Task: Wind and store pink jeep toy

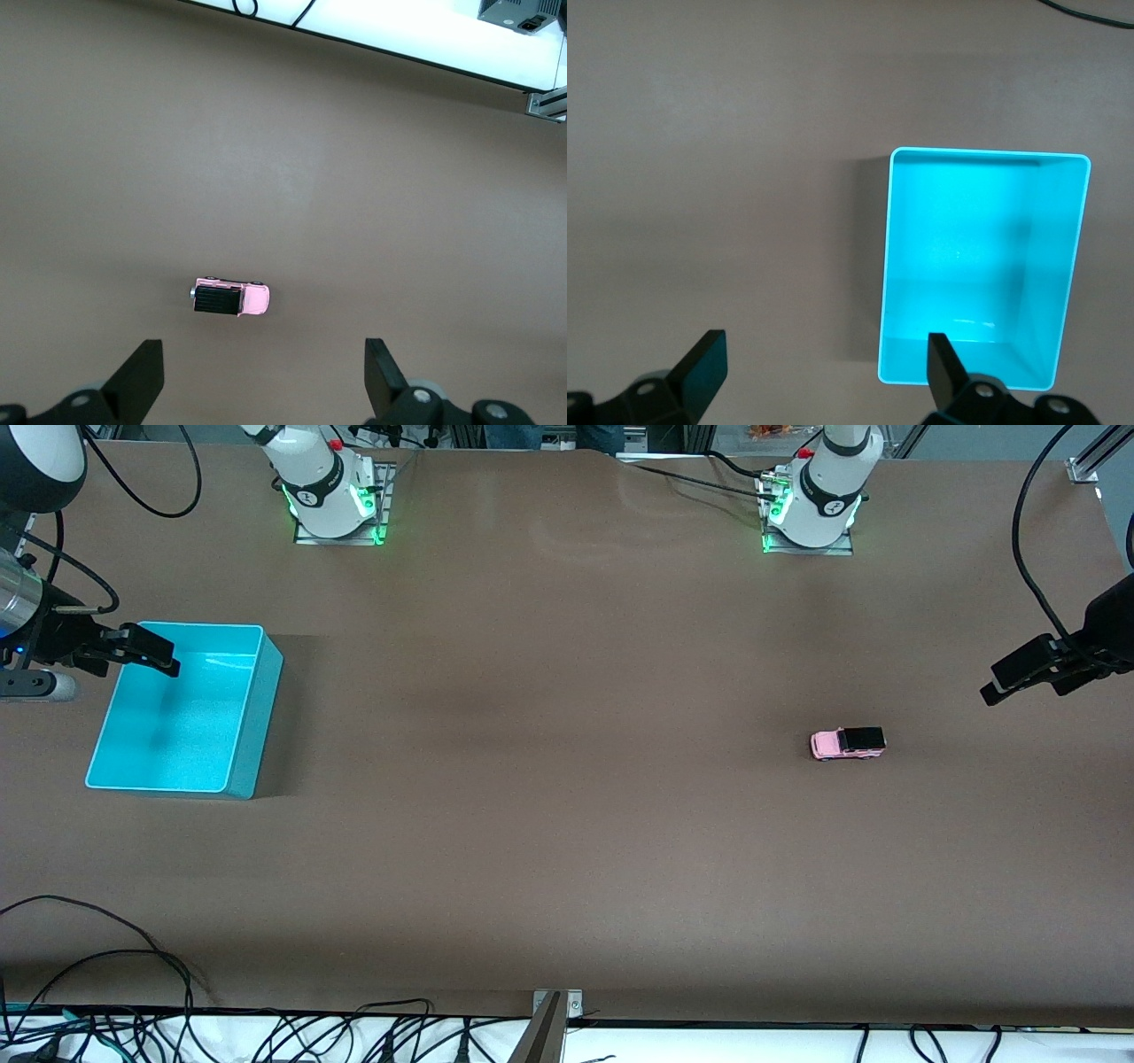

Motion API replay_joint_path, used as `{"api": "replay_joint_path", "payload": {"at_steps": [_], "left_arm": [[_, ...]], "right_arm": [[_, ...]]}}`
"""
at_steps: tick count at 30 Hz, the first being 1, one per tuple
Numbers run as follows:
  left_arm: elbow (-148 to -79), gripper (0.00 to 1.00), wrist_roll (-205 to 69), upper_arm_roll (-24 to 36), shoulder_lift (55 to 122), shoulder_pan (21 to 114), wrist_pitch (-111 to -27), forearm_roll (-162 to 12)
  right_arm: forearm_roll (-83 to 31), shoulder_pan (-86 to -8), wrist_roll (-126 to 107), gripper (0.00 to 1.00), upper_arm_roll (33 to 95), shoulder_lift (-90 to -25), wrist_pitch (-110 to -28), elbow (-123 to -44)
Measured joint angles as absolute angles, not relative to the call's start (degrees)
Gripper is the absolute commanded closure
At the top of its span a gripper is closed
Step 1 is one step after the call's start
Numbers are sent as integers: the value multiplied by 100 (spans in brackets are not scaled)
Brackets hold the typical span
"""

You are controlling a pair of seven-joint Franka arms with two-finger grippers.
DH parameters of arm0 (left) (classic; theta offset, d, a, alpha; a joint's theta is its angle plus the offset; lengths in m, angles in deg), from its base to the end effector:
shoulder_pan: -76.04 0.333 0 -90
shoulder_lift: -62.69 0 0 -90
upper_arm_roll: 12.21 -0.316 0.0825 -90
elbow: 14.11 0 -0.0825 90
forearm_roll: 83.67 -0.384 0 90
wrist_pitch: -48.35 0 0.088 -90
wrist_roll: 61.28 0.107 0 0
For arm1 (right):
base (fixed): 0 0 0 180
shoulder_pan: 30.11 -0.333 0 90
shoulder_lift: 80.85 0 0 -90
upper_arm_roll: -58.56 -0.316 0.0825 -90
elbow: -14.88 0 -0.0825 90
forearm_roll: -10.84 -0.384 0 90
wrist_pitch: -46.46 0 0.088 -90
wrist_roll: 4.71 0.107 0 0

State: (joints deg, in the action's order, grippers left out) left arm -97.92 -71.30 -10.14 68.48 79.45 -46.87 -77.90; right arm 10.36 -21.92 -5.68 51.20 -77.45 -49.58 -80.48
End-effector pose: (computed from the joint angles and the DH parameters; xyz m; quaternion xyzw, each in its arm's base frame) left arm 0.5954 0.0052 0.6269 0.9923 0.1010 0.0449 0.0557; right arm 0.5758 -0.0094 0.5558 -0.9997 -0.0007 0.0234 0.0083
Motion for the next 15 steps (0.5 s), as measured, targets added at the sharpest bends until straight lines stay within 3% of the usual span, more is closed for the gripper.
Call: {"api": "replay_joint_path", "payload": {"at_steps": [15], "left_arm": [[-9793,0,-7129,-1014,6848,7910,-4686,-7790]], "right_arm": [[1036,-2192,-568,0,5120,-7746,-4956,-8047]]}}
